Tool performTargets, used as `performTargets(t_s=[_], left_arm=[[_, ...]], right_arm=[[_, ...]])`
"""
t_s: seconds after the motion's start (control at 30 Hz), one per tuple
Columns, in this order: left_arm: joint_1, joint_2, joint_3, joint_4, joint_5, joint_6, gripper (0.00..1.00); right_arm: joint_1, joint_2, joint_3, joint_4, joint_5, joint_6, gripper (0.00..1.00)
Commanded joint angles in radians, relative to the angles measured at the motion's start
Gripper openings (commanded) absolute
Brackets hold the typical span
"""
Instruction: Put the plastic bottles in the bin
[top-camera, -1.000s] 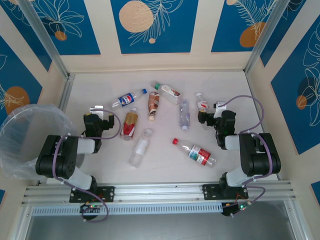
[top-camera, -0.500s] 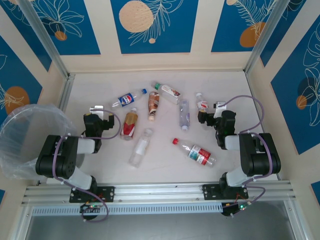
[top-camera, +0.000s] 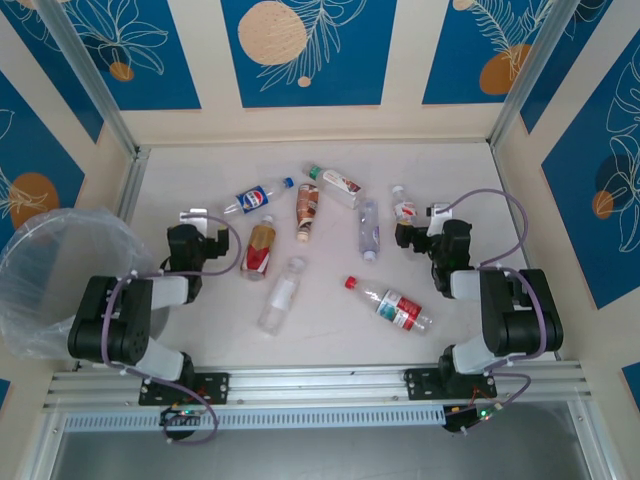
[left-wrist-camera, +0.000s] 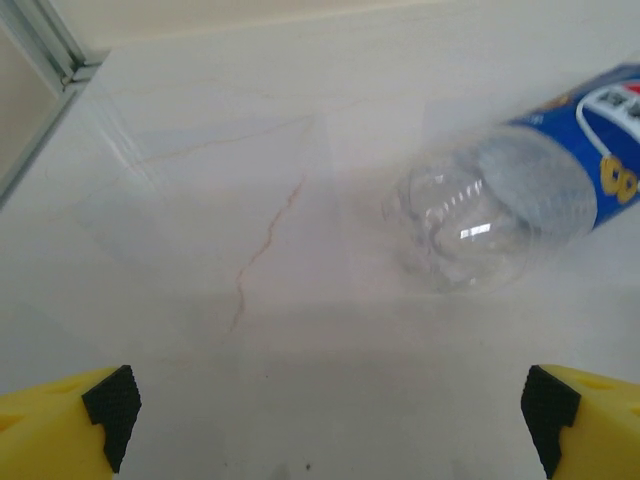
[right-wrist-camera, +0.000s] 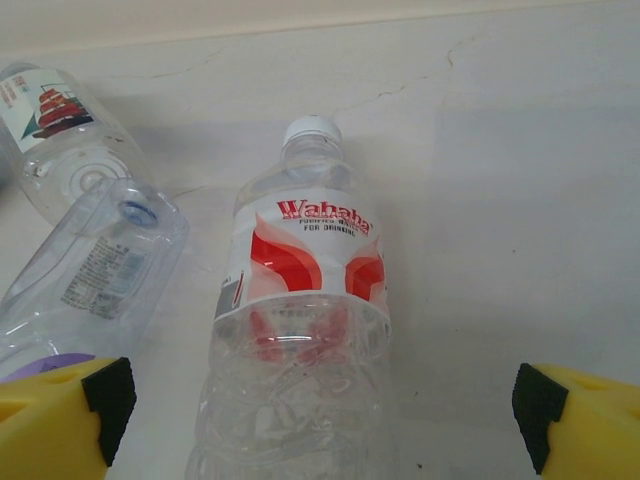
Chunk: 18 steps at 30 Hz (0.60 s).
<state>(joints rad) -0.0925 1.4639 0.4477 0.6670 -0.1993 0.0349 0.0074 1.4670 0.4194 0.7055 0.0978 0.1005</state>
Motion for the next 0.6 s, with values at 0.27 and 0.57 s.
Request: performTargets(t_s=[0.27, 0.57], left_arm=[[-0.118, -0.209, 0.174, -0.381, -0.120, -0.114, 0.99], [-0.270, -0.210, 0.396, -0.771, -0.233, -0.335, 0.99]], right_arm=[[0.017, -0.294, 0.101, -0.346, 0.047, 0.109, 0.99], [0.039, -0.307, 0.341, -0.913, -0.092, 0.276, 0.99]])
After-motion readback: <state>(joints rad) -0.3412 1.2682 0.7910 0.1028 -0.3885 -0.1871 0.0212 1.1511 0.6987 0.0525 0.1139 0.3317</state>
